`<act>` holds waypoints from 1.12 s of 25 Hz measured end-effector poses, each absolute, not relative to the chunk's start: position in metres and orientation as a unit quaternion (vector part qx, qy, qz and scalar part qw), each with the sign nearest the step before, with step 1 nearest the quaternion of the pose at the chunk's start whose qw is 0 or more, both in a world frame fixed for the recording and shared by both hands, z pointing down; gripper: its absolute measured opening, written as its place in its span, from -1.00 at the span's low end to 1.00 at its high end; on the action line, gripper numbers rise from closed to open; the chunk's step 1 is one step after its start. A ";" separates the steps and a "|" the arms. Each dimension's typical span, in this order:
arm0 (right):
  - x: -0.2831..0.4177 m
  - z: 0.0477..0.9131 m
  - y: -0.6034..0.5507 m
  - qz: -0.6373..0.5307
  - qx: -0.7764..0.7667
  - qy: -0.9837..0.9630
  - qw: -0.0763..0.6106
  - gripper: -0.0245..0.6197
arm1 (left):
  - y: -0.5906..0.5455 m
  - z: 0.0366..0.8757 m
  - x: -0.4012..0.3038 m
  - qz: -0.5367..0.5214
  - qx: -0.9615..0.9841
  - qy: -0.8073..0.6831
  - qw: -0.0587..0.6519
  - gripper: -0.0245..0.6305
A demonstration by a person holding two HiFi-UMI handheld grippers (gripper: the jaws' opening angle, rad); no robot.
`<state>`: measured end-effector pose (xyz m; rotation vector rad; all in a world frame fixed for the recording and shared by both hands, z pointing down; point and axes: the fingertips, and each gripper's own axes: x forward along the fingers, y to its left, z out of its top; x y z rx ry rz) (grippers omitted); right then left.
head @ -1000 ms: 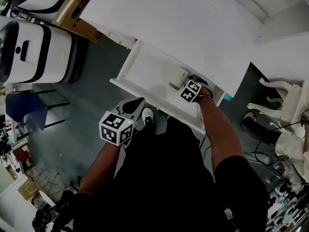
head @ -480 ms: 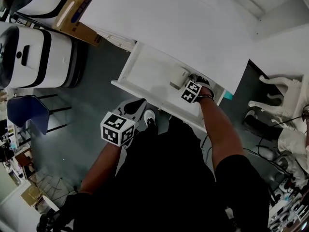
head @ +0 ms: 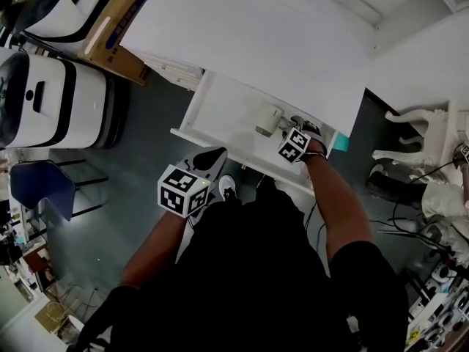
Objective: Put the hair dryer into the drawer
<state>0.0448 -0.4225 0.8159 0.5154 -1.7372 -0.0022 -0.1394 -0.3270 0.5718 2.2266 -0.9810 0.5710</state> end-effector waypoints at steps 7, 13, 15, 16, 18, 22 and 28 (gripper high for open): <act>0.042 0.775 -0.397 0.089 0.298 -0.773 0.552 -0.20 | -0.315 0.559 -0.143 0.215 0.864 -0.349 0.292 -0.89; 0.028 0.696 -0.377 0.212 0.412 -0.805 0.370 -0.71 | -0.299 0.554 -0.142 0.211 0.878 -0.326 0.279 -0.89; 0.024 0.668 -0.362 0.252 0.435 -0.809 0.305 -0.79 | -0.295 0.552 -0.141 0.207 0.883 -0.319 0.275 -0.89; 0.022 0.653 -0.352 0.269 0.442 -0.811 0.274 -0.81 | -0.294 0.550 -0.140 0.206 0.885 -0.315 0.273 -0.89; 0.017 0.625 -0.332 0.296 0.453 -0.814 0.210 -0.84 | -0.289 0.548 -0.139 0.203 0.890 -0.306 0.269 -0.89; 0.016 0.577 -0.298 0.348 0.467 -0.809 0.084 -0.84 | -0.281 0.541 -0.133 0.197 0.899 -0.290 0.262 -0.89; 0.016 0.539 -0.261 0.341 0.471 -0.813 0.034 -0.85 | -0.272 0.525 -0.117 0.181 0.918 -0.261 0.238 -0.89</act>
